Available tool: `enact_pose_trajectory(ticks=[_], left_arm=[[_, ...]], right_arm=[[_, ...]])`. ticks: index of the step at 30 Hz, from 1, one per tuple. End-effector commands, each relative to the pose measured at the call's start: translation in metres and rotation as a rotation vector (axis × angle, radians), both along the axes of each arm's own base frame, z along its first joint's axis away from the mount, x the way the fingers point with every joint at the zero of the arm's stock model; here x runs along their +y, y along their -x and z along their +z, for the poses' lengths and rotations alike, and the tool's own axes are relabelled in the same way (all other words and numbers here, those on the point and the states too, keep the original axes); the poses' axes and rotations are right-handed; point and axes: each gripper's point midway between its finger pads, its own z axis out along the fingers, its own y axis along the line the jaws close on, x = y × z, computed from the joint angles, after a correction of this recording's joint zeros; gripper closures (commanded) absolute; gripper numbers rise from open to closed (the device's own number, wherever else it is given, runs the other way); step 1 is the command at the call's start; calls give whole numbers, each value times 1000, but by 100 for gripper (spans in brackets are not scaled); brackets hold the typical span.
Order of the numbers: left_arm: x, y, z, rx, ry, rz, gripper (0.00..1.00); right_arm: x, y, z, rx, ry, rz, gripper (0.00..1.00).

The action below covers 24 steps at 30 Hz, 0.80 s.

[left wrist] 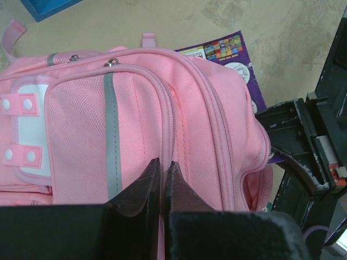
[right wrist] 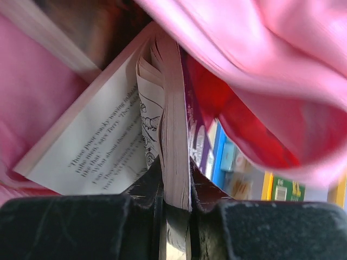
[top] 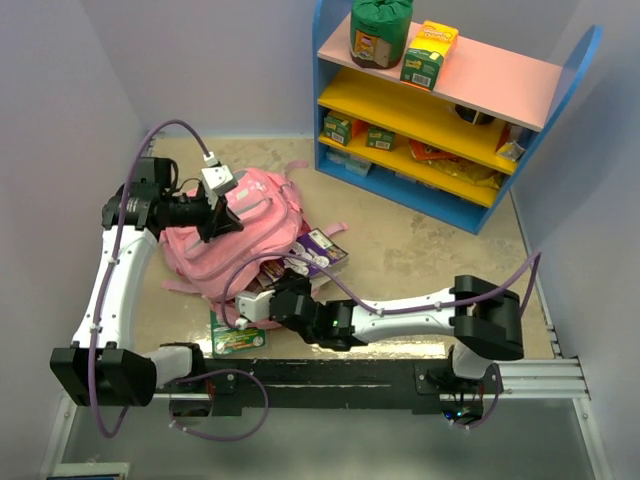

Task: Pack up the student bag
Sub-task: Place the book in the student bag.

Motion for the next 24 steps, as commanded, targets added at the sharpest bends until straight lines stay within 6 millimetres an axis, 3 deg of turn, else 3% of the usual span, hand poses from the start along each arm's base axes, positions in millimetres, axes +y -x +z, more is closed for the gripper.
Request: enact_pose_trajectory(ticks=[1, 3, 7, 11, 15, 16, 19, 20, 24], left_arm=[[-23, 11, 54, -161, 131, -157, 100], [-24, 12, 52, -148, 140, -168, 100], [-24, 10, 46, -129, 138, -176, 100], [-24, 13, 44, -121, 136, -182, 100], [-23, 14, 42, -123, 129, -182, 100], [-23, 14, 42, -121, 129, -181, 100], [-23, 13, 41, -119, 126, -175, 100], [-22, 11, 42, -129, 125, -171, 100], [-21, -1, 40, -122, 134, -106, 100]], right_arm=[[45, 4, 45, -96, -119, 94, 100], [60, 13, 41, -108, -112, 134, 100], [91, 35, 52, -168, -149, 222, 100], [106, 38, 64, -242, -211, 261, 100], [114, 18, 56, -217, -238, 236, 100], [116, 14, 46, -203, -233, 228, 100], [114, -3, 37, -128, -284, 164, 78], [110, -8, 26, -72, -291, 130, 62], [102, -7, 43, 56, -389, 42, 43]])
